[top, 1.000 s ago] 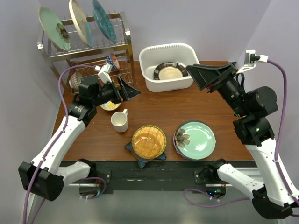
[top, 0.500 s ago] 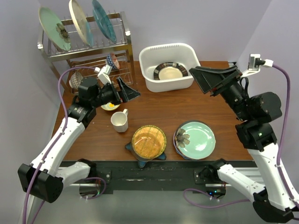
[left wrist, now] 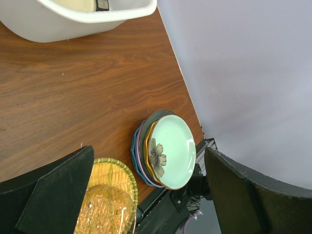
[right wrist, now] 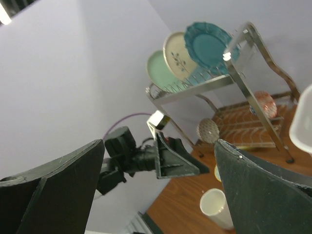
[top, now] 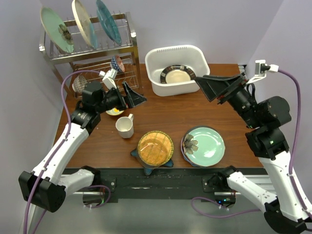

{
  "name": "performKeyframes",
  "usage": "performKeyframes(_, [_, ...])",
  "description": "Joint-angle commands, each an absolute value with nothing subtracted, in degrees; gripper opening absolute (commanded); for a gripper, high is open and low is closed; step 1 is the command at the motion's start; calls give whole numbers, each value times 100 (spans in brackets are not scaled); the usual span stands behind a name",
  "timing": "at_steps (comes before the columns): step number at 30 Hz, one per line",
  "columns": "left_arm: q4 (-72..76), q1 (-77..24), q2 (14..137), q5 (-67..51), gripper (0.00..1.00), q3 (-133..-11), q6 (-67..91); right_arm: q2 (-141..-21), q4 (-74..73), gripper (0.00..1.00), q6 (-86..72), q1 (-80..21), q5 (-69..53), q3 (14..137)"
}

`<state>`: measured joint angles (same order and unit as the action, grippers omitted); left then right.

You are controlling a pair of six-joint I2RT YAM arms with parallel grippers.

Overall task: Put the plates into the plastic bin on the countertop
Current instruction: Pick up the plate from the corner of the board.

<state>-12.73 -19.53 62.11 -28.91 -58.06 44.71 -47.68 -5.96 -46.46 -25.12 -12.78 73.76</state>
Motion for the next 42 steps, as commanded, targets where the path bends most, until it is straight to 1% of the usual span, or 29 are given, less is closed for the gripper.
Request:
performKeyframes(1, [-1151, -1969, 6117, -2848, 100, -5695, 4245, -4939, -1150, 99, -4175, -2549, -1265, 7286])
performKeyframes(12, [-1722, -1977, 6047, -2540, 100, -5687, 3780, -5791, -1555, 99, -4140, -2540, -1775, 7014])
performKeyframes(15, [-2003, -1969, 6073, -2435, 100, -5660, 3657, -5958, -1643, 99, -4140, -2531, -1898, 6865])
performKeyframes(24, [-2188, -1978, 6179, -2443, 100, -5335, 3472, -6231, -2039, 97, -3981, -2540, -2013, 6329])
performKeyframes(27, [-2189, -1978, 6196, -2452, 100, -5221, 3445, -6275, -2074, 94, -3946, -2531, -2048, 6144])
performKeyframes(28, [-2180, -1978, 6196, -2461, 100, -5186, 3428, -6275, -2057, 91, -3929, -2540, -2083, 6083])
performKeyframes(29, [-2180, -1978, 6205, -2478, 100, -5133, 3436, -6258, -2031, 86, -3920, -2531, -2083, 5969])
performKeyframes(35, [-2136, -1978, 6161, -2549, 100, -4949, 3445, -6293, -1881, 75, -3973, -2531, -2232, 5591])
performKeyframes(38, [-2136, -1978, 6135, -2575, 100, -4835, 3463, -6319, -1855, 74, -3981, -2540, -2267, 5441])
performKeyframes(42, [-2066, -1995, 6056, -2663, 98, -4606, 3533, -6424, -1784, 68, -3964, -2558, -2347, 5239])
